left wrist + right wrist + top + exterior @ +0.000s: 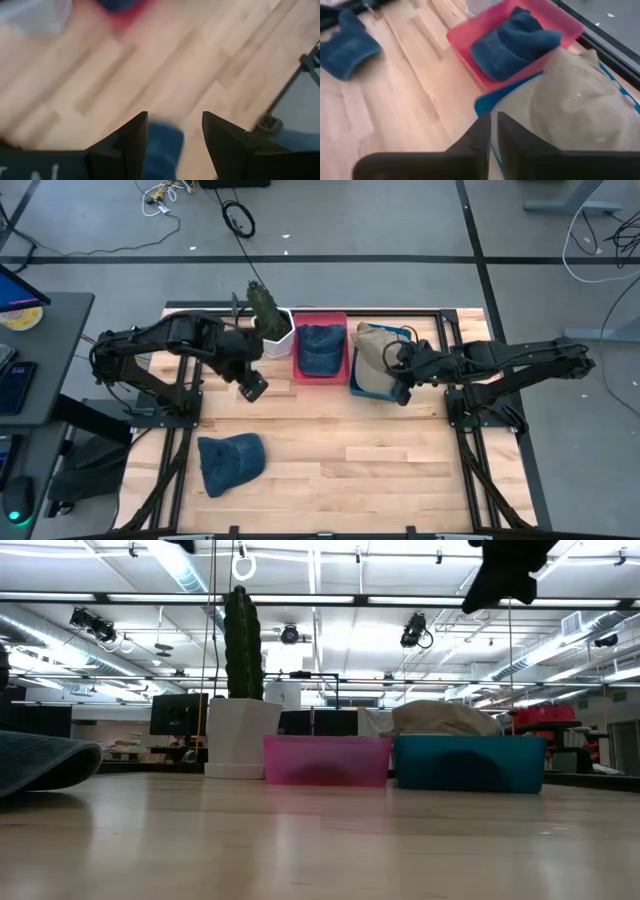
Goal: Pick & Place hat
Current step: Put the blue cap into the pink bin
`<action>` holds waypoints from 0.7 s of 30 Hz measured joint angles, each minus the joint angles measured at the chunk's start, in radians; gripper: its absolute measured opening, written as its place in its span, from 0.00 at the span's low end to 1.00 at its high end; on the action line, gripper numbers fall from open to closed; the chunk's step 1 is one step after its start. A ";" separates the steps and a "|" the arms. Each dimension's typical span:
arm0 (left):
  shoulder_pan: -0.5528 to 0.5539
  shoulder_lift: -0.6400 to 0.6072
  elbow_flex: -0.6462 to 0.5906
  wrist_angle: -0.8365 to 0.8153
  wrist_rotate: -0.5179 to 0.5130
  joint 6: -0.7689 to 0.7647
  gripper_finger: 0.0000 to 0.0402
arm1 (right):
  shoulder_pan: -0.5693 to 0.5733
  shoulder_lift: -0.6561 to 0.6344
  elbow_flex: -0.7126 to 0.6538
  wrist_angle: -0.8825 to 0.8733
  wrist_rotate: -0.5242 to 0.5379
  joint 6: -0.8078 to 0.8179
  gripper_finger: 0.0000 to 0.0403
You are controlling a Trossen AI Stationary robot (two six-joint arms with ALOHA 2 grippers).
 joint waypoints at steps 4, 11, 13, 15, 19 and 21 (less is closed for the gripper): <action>-0.065 0.000 0.000 -0.059 0.014 -0.140 0.47 | 0.009 0.022 0.000 0.096 -0.036 -0.031 0.13; -0.173 0.000 0.000 -0.078 -0.018 -0.383 0.47 | 0.010 0.088 0.000 0.216 -0.147 -0.094 0.21; -0.210 0.000 0.000 -0.079 -0.039 -0.466 0.47 | 0.010 0.114 0.000 0.217 -0.149 -0.099 0.23; -0.251 0.000 0.000 -0.079 -0.054 -0.557 0.47 | 0.010 0.140 0.000 0.218 -0.149 -0.099 0.26; -0.340 0.013 0.000 -0.082 -0.084 -0.746 0.47 | 0.010 0.181 -0.001 0.252 -0.158 -0.099 0.30; -0.386 0.029 0.000 -0.082 -0.086 -0.823 0.47 | 0.010 0.193 -0.001 0.271 -0.164 -0.103 0.31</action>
